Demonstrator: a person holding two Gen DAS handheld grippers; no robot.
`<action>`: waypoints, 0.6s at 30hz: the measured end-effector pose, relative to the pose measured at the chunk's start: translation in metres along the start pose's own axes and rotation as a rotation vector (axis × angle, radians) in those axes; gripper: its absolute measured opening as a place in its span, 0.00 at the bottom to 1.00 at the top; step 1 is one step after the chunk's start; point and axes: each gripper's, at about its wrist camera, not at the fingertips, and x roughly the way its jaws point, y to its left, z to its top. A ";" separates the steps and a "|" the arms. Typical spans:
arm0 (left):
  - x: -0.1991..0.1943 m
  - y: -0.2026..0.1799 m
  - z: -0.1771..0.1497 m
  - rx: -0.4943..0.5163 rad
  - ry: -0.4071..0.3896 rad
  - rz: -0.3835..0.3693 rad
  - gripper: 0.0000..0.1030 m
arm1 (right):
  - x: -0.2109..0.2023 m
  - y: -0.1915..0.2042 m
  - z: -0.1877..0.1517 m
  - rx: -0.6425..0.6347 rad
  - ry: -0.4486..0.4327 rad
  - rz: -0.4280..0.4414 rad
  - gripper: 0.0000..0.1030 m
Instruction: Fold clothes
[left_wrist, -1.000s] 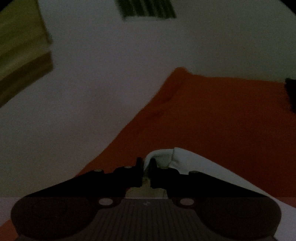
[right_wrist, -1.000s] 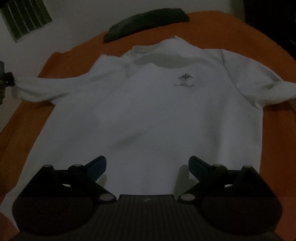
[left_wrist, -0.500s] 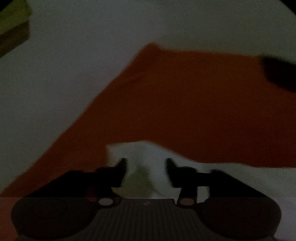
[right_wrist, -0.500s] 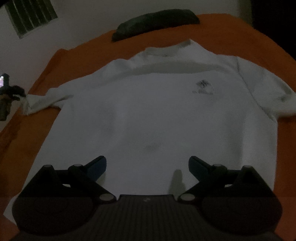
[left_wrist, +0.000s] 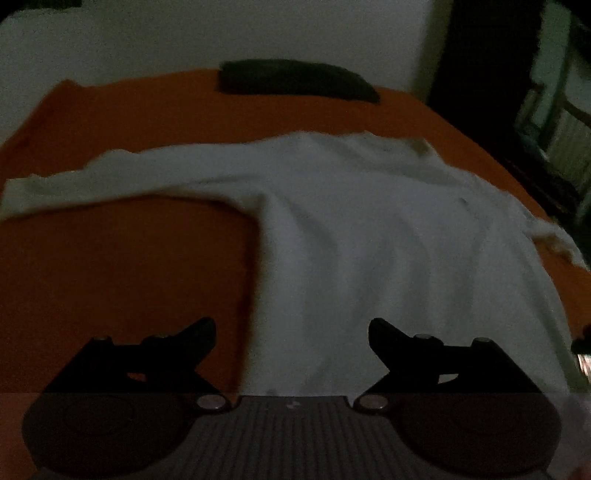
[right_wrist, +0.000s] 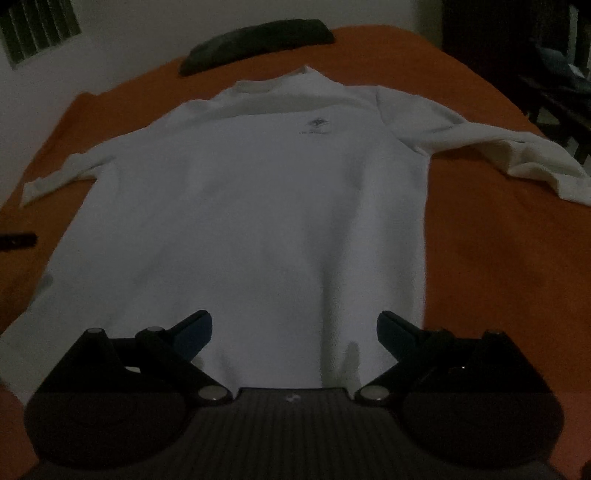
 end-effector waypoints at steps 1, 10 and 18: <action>0.004 -0.004 0.000 0.021 -0.004 0.014 0.87 | -0.008 -0.001 -0.006 -0.024 0.002 -0.012 0.95; 0.011 -0.034 -0.008 0.039 -0.030 -0.035 0.90 | -0.030 -0.009 -0.069 -0.045 0.033 0.042 0.38; -0.008 -0.035 -0.046 -0.023 0.006 0.047 0.91 | -0.041 -0.007 -0.100 -0.035 -0.060 0.107 0.79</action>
